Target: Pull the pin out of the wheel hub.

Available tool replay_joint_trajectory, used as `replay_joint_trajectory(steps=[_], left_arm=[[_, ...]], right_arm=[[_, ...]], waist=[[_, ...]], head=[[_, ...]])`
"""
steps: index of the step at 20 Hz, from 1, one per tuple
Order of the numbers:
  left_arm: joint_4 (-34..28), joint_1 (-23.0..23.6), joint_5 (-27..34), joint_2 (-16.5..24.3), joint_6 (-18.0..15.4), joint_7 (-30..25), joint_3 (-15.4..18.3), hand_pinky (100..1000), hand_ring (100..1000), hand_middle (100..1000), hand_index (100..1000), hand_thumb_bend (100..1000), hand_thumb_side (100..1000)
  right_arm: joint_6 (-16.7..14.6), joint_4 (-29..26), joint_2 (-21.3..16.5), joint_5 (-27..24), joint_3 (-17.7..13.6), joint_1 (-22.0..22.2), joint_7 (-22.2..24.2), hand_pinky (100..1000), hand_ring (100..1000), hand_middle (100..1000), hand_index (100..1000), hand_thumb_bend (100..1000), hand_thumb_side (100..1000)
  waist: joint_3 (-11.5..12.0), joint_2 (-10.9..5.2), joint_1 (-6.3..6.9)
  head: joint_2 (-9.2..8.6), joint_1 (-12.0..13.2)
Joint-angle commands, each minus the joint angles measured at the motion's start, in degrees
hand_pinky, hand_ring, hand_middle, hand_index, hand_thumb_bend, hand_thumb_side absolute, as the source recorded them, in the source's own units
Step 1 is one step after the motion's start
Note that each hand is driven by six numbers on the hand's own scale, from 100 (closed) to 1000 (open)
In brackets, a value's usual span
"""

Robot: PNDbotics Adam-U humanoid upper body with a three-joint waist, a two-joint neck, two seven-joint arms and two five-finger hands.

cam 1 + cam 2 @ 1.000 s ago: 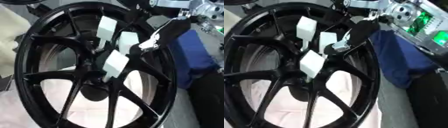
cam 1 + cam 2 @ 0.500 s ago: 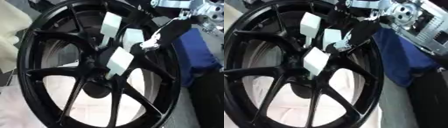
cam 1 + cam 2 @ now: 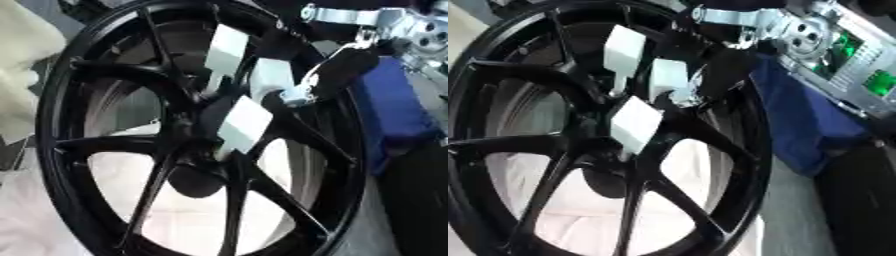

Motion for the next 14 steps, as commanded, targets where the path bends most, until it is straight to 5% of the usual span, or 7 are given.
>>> replay_joint_trajectory(steps=[1, 14], left_arm=[[-0.86, -0.52, -0.31, 0.35, 0.12, 0.07, 0.12, 937, 548, 520, 716, 223, 639], [-0.86, -0.6, -0.45, 0.19, 0.08, 0.11, 0.1, 939, 547, 518, 716, 220, 643]], right_arm=[[-0.62, 0.19, -1.32, 0.76, -1.06, -0.22, 0.2, 793, 779, 716, 756, 546, 248], [-1.32, 0.9, -1.02, 0.6, -0.92, -0.12, 0.27, 774, 761, 649, 700, 520, 212]], waist=[[-0.06, -0.88, 0.39], [0.04, -0.41, 0.55]], head=[[-1.09, -0.41], [-1.68, -0.67]])
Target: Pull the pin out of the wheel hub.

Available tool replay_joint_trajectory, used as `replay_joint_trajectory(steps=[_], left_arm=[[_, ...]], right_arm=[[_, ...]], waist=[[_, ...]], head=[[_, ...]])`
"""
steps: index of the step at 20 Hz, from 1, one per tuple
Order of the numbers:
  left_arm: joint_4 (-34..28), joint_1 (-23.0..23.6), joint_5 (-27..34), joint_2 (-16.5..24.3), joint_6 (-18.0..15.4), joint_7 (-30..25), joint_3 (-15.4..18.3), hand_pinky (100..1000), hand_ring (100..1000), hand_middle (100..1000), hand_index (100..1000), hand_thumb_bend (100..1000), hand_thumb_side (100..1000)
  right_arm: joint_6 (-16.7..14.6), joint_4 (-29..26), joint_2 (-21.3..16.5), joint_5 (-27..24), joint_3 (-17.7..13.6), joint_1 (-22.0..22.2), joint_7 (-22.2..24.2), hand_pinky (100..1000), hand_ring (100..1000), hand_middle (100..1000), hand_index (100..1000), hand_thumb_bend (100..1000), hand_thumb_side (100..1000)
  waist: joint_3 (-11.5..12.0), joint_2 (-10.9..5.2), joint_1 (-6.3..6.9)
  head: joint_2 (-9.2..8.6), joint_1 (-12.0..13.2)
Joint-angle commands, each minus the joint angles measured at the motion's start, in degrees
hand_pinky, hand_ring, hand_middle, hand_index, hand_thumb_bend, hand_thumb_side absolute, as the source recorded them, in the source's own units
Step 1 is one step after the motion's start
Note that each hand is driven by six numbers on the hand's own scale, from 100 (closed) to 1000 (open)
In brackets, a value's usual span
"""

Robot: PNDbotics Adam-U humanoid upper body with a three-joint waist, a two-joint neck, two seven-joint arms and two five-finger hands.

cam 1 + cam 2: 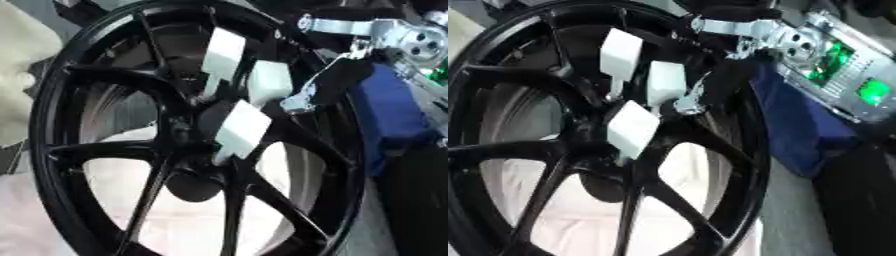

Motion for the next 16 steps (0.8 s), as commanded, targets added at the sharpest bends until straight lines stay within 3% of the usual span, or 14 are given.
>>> replay_joint_trajectory(steps=[1, 16], left_arm=[[-0.87, -0.56, -0.39, 0.29, 0.02, 0.06, 0.13, 939, 547, 518, 716, 220, 643], [-0.87, -0.28, -0.55, 0.1, 0.28, 0.32, 0.42, 942, 548, 517, 717, 219, 647]], right_arm=[[-0.04, 0.0, -0.97, -0.28, -0.87, -0.8, -0.33, 772, 758, 639, 691, 518, 209], [-0.4, -1.64, -1.8, -5.56, -2.06, 0.7, -3.77, 749, 697, 532, 569, 331, 141]], waist=[[0.04, -0.9, 0.52], [0.11, -0.85, 0.38]], head=[[-0.71, -0.13], [-0.44, 0.25]])
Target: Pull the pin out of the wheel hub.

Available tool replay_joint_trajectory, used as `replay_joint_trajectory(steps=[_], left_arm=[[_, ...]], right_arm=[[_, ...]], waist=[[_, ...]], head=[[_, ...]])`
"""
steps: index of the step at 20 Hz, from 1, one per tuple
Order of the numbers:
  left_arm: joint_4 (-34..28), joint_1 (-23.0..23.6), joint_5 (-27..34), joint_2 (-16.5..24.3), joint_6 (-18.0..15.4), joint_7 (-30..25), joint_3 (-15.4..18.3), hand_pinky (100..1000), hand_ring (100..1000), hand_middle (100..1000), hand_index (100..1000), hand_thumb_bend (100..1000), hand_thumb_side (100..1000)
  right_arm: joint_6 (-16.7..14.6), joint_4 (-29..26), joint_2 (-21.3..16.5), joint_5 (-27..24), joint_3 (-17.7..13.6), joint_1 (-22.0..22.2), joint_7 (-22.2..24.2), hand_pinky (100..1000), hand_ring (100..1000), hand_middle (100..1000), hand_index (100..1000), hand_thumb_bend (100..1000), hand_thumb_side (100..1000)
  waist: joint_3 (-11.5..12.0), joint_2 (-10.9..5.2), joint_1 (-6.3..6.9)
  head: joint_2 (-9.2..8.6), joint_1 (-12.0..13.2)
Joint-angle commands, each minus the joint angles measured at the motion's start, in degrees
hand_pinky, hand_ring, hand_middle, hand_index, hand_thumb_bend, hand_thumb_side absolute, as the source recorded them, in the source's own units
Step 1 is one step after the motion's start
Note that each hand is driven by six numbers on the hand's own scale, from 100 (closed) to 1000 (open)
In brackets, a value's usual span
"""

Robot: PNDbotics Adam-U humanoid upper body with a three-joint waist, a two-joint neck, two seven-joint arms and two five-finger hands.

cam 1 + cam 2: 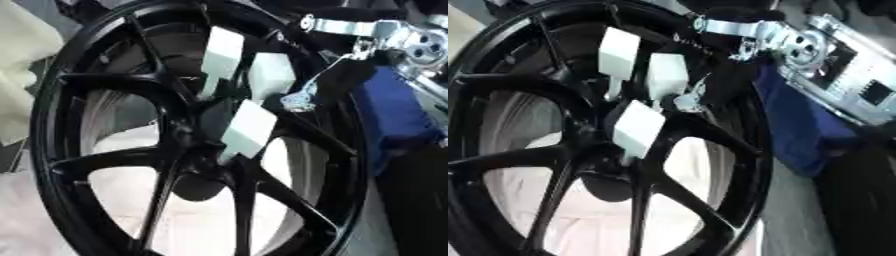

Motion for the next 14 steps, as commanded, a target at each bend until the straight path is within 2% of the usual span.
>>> replay_joint_trajectory(steps=[1, 10, 14], left_arm=[[-0.87, -0.24, -0.14, 0.45, 0.13, 0.16, 0.43, 942, 547, 517, 717, 219, 647], [-0.87, 0.17, -0.25, 0.38, 0.35, 0.37, 0.62, 943, 548, 517, 718, 218, 648], [-0.87, 0.42, -0.25, 0.35, 0.46, 0.57, 0.78, 944, 548, 517, 718, 218, 647]], right_arm=[[-0.02, -1.17, -1.82, -1.51, -1.34, -0.45, -0.93, 747, 690, 522, 557, 326, 136], [-0.65, -1.24, -2.35, -5.81, -2.49, -1.74, -2.27, 727, 652, 469, 499, 319, 114], [-0.65, -1.24, -3.18, -9.01, -4.6, -2.15, -3.37, 721, 636, 455, 481, 305, 100]], waist=[[-0.14, -1.1, 0.4], [-0.52, -1.72, 0.62], [-0.87, -2.02, 0.92]], head=[[-0.43, 0.11], [-0.25, 0.25], [-0.28, 0.38]])
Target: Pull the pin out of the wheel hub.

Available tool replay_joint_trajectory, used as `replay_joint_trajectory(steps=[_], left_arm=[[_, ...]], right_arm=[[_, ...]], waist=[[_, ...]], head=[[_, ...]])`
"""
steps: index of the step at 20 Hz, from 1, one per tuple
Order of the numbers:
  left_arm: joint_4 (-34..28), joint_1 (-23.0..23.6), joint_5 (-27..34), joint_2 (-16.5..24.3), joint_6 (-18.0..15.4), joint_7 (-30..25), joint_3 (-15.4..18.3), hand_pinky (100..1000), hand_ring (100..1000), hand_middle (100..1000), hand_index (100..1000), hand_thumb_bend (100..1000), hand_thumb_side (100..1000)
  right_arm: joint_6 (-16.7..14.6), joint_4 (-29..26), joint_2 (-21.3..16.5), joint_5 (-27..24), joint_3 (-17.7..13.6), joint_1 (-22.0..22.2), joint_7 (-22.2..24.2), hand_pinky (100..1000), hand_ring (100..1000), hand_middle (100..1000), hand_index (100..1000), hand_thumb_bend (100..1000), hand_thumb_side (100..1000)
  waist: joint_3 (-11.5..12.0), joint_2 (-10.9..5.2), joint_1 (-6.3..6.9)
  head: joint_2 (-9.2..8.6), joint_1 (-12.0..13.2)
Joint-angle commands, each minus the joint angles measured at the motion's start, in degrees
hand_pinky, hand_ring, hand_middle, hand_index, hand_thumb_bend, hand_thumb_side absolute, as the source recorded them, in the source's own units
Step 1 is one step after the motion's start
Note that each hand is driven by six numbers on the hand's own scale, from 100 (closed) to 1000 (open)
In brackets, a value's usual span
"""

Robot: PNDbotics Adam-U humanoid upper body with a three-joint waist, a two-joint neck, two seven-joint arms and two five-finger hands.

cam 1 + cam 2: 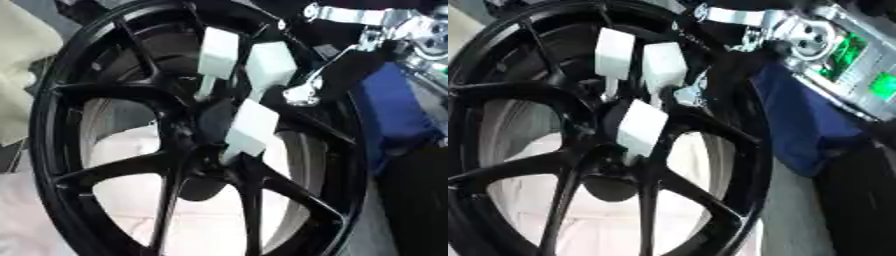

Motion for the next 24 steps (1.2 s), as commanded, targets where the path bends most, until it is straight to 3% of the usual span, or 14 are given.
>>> replay_joint_trajectory(steps=[1, 2, 7, 10, 13, 18, 20, 22, 24], left_arm=[[-0.87, 0.01, -0.22, 0.39, 0.08, 0.27, 0.64, 944, 548, 517, 718, 222, 650], [-0.87, 0.12, -0.25, 0.4, 0.06, 0.36, 0.71, 944, 548, 517, 718, 217, 647], [-0.87, 0.63, -0.49, 0.44, -0.14, 0.88, 1.13, 944, 546, 516, 718, 215, 646], [-0.87, 0.76, -0.67, 0.42, -0.46, 1.27, 1.5, 944, 545, 516, 718, 214, 644], [-0.87, 0.96, -0.85, 0.28, -0.73, 1.73, 1.94, 945, 544, 516, 718, 213, 643], [-0.87, 1.24, -1.24, 0.34, -1.39, 2.43, 2.53, 945, 543, 516, 718, 212, 641], [-0.87, 1.27, -1.34, 0.26, -1.46, 2.59, 2.61, 945, 543, 516, 718, 211, 642], [-0.87, 1.27, -1.4, 0.16, -1.46, 2.67, 2.64, 945, 542, 516, 718, 211, 642], [-0.87, 1.27, -1.44, 0.1, -1.48, 2.73, 2.68, 946, 542, 516, 718, 211, 642]], right_arm=[[-0.07, -0.73, -2.94, -3.13, -3.33, -1.1, -1.27, 721, 632, 453, 477, 258, 163], [-0.24, -0.73, -3.4, -4.41, -4.52, -1.07, -1.85, 720, 629, 451, 474, 288, 100], [-3.34, -0.73, -7.51, -12.27, -13.97, 3.17, -8.62, 727, 623, 448, 465, 240, 100], [-6.27, -0.73, -10.85, -15.03, -20.75, 10.98, -14.9, 730, 627, 455, 471, 229, 100], [-8.62, -0.73, -11.83, -15.13, -27.15, 21.14, -21.81, 737, 635, 464, 480, 222, 100], [-11.31, -0.19, -6.38, -8.17, -37.43, 34.64, -33.79, 742, 646, 475, 492, 229, 100], [-11.4, 0.36, -3.55, -4.85, -39.97, 38.38, -36.93, 746, 656, 486, 504, 225, 100], [-11.19, 0.97, -0.93, -2.01, -41.6, 41.15, -38.08, 767, 701, 547, 570, 250, 100], [-10.3, 1.62, 1.02, 0.7, -42.36, 43.03, -36.94, 802, 759, 662, 686, 284, 100]], waist=[[-0.42, -1.96, 0.8], [-0.68, -2.04, 0.95], [-2.43, -1.98, 2.05], [-3.37, -1.76, 2.8], [-4.29, -1.45, 3.72], [-5.51, -0.99, 4.97], [-5.77, -0.81, 5.17], [-5.9, -0.67, 5.31], [-5.85, -0.62, 5.43]], head=[[-0.29, 0.22], [-0.29, 0.34], [-0.62, 1.3], [-1.16, 1.81], [-2.16, 2.31], [-3.02, 3.01], [-3.29, 3.05], [-3.51, 3.11], [-3.71, 3.18]])
